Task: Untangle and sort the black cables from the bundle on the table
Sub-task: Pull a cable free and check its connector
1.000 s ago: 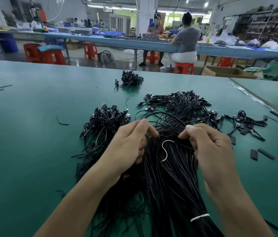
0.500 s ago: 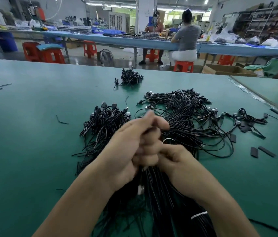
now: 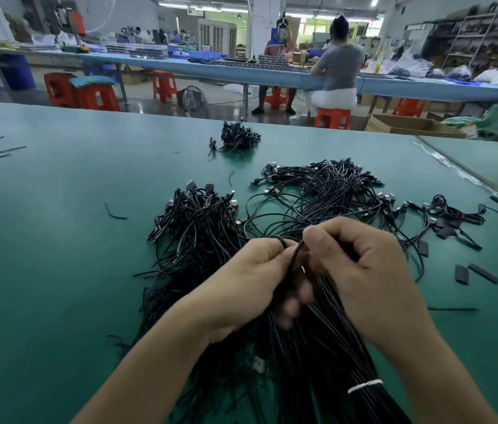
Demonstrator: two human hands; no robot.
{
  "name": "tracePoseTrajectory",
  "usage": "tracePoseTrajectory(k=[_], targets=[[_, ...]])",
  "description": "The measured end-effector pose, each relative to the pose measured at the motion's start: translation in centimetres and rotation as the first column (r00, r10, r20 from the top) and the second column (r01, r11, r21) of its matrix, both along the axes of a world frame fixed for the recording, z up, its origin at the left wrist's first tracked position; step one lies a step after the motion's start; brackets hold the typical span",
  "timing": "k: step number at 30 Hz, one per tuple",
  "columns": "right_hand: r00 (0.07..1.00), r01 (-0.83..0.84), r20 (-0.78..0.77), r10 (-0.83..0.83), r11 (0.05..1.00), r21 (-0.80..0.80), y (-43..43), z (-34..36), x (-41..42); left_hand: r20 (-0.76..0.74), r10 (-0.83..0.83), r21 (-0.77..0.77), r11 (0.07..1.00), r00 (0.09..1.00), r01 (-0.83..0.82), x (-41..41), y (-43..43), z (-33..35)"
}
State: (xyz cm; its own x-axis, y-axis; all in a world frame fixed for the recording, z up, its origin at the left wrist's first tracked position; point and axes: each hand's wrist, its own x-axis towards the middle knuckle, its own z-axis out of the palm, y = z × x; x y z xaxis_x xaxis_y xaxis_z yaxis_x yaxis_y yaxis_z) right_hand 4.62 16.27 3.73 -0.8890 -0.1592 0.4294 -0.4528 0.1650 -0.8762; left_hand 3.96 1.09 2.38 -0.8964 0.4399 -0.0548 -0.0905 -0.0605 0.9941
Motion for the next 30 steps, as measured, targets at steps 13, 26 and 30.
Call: tracePoseTrajectory(k=[13, 26, 30], targets=[[0.994, -0.013, 0.106, 0.037, 0.974, -0.225, -0.1, -0.4, -0.4, 0.153, -0.338, 0.324, 0.905, 0.929, 0.275, 0.5, -0.9, 1.6], [0.997, -0.059, 0.067, 0.032, 0.895, 0.442, -0.4, -0.4, 0.6, -0.135, 0.528, 0.288, 0.830, 0.838, -0.477, -1.6, -0.3, -0.4], [0.998, 0.057, -0.046, -0.046, 0.954, 0.295, -0.1, 0.2, 0.5, -0.152, 0.292, -0.043, 0.953, 0.944, -0.301, -0.5, 0.0, -0.1]])
